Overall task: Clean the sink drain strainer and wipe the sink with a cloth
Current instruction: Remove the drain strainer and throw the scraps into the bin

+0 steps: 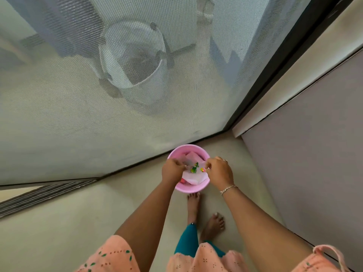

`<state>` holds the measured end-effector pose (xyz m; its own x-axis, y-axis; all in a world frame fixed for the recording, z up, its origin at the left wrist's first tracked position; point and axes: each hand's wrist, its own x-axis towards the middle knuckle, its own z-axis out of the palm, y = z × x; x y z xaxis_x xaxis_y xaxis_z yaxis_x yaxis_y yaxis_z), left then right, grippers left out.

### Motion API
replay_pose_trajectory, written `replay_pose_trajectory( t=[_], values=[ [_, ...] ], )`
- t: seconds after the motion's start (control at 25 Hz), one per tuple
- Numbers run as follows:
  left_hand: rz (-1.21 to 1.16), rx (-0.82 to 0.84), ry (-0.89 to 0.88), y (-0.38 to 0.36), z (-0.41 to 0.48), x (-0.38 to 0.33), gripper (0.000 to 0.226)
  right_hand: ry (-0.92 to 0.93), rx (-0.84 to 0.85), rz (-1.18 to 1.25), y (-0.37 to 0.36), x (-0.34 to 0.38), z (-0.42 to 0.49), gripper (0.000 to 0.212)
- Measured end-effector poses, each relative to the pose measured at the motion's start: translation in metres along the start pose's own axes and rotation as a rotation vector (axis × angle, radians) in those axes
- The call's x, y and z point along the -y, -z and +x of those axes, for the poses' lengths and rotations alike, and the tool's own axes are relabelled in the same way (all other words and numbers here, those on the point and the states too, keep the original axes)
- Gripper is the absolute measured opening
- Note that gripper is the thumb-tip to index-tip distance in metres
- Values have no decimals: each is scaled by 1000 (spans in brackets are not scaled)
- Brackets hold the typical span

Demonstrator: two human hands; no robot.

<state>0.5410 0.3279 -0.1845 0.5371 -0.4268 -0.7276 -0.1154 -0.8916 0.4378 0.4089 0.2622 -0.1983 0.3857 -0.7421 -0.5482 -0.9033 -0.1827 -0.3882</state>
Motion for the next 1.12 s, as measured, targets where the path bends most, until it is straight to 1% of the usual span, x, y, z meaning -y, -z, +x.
replay_pose_trajectory(
  t=[0.08, 0.16, 0.24, 0.28, 0.36, 0.44, 0.6, 0.68, 0.8, 0.88, 1.0, 1.12],
  values=[
    [-16, -3, 8, 3, -5, -2, 25, -14, -2, 26, 8, -4, -1, 20],
    [-8, -18, -16, 4, -12, -10, 18, -20, -10, 34, 19, -9, -5, 22],
    [68, -58, -99, 7, -23, -21, 8, -7, -25, 13, 33, -13, -11, 22],
    [144, -78, -163, 9, -30, -27, 8, 6, -40, -7, 40, -14, -15, 22],
    [318, -98, -303, 11, -41, -38, 23, 41, -93, -71, 56, -13, -23, 23],
    [454, -118, -445, 15, -57, -53, 31, 110, -184, -149, 75, -11, -35, 28],
    [634, -206, -691, 28, -94, -97, 45, 292, -348, -274, 122, 1, -61, 38],
    [697, -248, -774, 36, -111, -118, 50, 342, -425, -324, 143, 6, -71, 43],
    [755, -301, -857, 48, -142, -152, 65, 342, -529, -355, 185, 16, -88, 58],
    [780, -340, -913, 54, -161, -174, 73, 348, -598, -376, 215, 23, -99, 63],
    [804, -400, -995, 61, -183, -205, 78, 340, -707, -404, 255, 31, -111, 68],
    [811, -456, -1095, 68, -204, -237, 78, 283, -815, -408, 295, 32, -126, 71]
  ],
)
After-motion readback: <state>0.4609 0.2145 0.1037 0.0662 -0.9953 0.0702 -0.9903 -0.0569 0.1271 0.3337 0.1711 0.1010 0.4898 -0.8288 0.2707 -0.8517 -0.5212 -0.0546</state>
